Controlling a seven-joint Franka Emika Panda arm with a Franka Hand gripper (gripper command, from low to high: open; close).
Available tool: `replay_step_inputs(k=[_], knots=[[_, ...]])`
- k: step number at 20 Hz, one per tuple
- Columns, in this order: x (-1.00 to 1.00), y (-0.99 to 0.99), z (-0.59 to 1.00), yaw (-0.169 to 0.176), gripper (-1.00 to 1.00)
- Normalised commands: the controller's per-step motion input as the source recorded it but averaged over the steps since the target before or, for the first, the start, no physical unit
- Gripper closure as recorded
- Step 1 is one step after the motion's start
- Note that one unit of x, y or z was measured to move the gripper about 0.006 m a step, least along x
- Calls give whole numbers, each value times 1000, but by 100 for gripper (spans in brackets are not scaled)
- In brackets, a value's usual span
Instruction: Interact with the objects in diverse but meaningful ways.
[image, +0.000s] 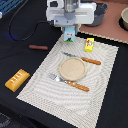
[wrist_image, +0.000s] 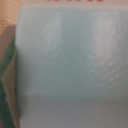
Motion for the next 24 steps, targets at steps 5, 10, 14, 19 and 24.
replay_step_inputs(k=[5, 10, 14, 19, 24], knots=[[299, 0, -182, -1, 100], [-5, 7, -7, 10, -100], [-129, 89, 756, 4, -100], [-82, 63, 870, 0, -100], [-237, 6, 761, 12, -100]])
